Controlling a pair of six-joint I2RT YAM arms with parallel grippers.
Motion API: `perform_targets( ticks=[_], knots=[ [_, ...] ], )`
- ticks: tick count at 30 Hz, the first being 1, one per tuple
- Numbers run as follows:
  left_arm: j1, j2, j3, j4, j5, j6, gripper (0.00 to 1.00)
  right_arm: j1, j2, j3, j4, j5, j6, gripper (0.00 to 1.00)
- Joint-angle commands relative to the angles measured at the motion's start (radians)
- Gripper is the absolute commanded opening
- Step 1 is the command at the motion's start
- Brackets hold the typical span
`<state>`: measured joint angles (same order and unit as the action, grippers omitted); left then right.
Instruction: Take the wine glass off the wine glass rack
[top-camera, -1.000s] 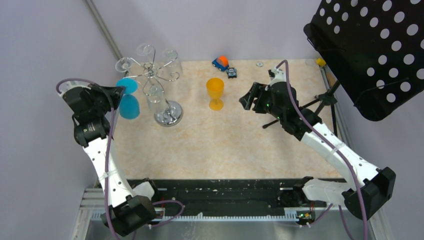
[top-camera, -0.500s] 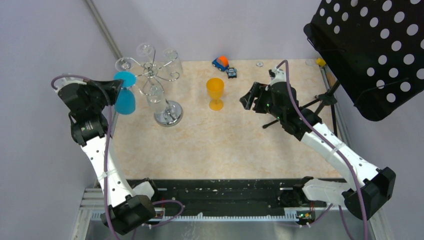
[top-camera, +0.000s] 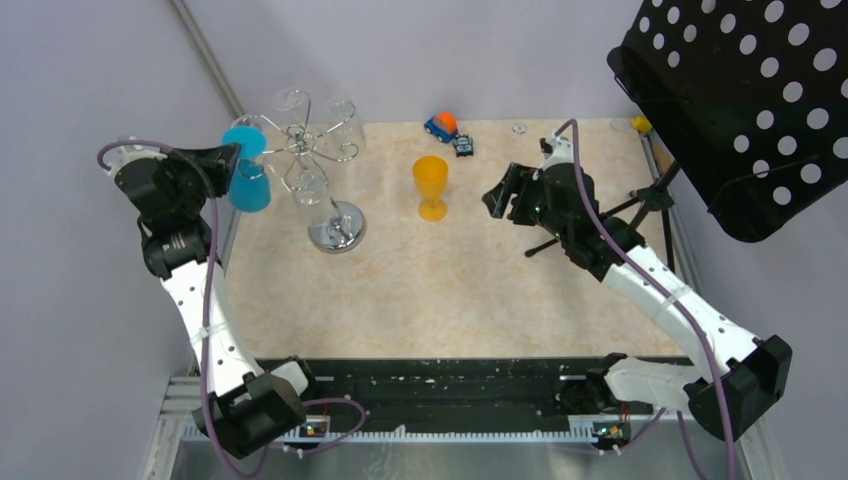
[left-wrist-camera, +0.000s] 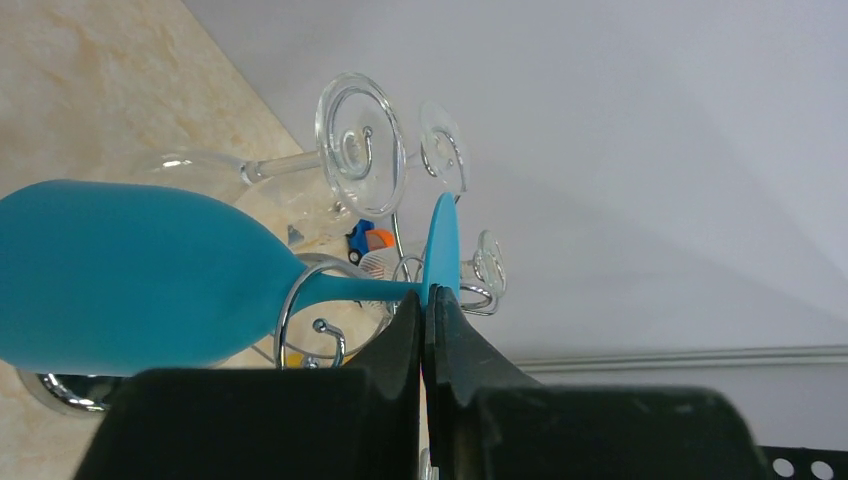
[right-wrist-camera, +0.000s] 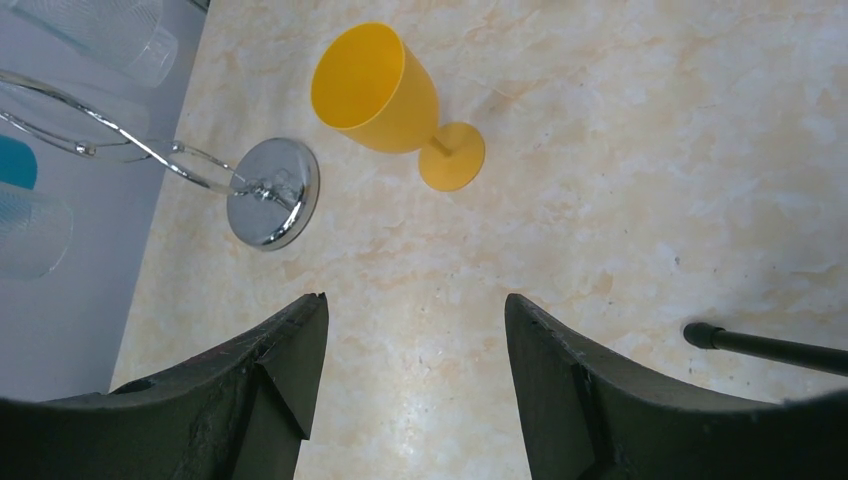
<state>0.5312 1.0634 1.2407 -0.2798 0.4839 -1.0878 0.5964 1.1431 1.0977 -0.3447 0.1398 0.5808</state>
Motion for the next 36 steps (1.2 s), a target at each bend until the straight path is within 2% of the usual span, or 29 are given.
perform_targets(
  ticks=[1, 6, 13, 18, 22, 26, 36],
  knots=[
    [0.007, 0.034, 0.004, 0.191, 0.068, -0.041, 0.0, -0.011, -0.039, 0.004, 0.034, 0.019, -0.018, 0.67],
    [0.006, 0.045, 0.005, 0.214, 0.171, -0.091, 0.0, -0.012, -0.046, 0.001, 0.032, 0.03, -0.015, 0.67],
    [0.006, 0.041, 0.007, 0.12, 0.261, -0.087, 0.0, -0.014, -0.049, -0.004, 0.029, 0.022, -0.001, 0.68],
    [0.005, 0.009, -0.01, 0.055, 0.245, -0.083, 0.0, -0.014, -0.049, 0.0, 0.025, 0.009, 0.007, 0.68],
    [0.0, 0.009, 0.001, 0.035, 0.239, -0.087, 0.0, -0.014, -0.055, 0.007, 0.018, -0.033, 0.003, 0.74],
    [-0.003, 0.008, -0.003, -0.013, 0.24, -0.082, 0.0, -0.014, -0.063, 0.014, 0.002, -0.038, 0.002, 0.75],
    [-0.004, -0.077, 0.057, -0.284, 0.06, -0.016, 0.0, -0.014, -0.076, 0.025, -0.026, -0.036, 0.007, 0.75]
  ],
)
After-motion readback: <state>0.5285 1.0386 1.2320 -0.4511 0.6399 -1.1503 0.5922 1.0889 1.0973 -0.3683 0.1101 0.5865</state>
